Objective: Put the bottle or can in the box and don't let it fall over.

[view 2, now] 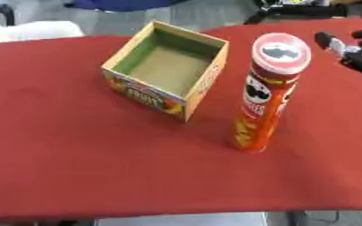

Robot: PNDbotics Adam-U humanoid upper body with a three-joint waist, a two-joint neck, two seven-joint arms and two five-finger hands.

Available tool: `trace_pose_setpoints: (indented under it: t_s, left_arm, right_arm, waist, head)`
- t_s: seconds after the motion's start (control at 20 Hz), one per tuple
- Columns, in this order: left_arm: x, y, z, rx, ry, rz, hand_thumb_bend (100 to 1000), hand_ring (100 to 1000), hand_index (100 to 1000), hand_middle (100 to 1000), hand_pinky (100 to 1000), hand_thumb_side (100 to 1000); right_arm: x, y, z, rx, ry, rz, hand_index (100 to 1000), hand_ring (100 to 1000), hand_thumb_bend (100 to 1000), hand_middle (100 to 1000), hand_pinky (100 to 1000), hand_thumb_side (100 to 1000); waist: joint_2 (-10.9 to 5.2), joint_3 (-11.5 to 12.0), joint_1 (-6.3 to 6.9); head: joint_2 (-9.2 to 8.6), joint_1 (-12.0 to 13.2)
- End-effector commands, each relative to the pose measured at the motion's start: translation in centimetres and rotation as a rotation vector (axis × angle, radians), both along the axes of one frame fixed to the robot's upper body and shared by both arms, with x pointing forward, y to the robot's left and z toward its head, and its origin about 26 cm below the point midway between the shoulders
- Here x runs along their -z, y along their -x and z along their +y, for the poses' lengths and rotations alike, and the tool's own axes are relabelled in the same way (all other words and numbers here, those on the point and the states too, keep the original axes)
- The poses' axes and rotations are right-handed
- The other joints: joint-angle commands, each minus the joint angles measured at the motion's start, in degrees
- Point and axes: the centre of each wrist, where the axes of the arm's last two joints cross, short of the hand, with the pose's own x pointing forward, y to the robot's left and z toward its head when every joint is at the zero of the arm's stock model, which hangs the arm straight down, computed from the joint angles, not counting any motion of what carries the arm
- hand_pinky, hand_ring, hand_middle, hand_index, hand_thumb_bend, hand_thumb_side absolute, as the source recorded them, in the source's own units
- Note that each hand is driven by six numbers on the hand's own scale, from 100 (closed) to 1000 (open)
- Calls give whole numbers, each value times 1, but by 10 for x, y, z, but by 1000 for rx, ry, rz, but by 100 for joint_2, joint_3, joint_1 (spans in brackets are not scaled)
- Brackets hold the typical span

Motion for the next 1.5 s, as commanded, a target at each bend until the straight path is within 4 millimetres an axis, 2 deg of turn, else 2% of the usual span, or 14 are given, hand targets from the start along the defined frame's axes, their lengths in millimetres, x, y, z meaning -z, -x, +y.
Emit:
trace_pose_setpoints:
  t_s: [0.05, 0.75, 1.5]
  left_arm:
    - [-10, 2, 3, -3, -34, -26, 499, 792, 798, 732, 748, 771]
    - [-8, 4, 6, -8, -41, -13, 499, 792, 799, 734, 747, 771]
    - [-7, 4, 5, -1, -45, -5, 498, 793, 799, 736, 745, 771]
  right_arm:
    - [-14, 1, -7, 14, 38, -27, 864, 765, 709, 852, 810, 367]
    - [-5, 16, -19, -35, 106, 39, 869, 770, 723, 857, 814, 343]
    - [2, 31, -12, -201, 135, 66, 878, 779, 725, 868, 818, 335]
  waist:
    - [-91, -1, -12]
    - [-166, -146, 11]
    - [-197, -211, 33]
  head:
    - [32, 3]
    - [32, 47]
    - [32, 60]
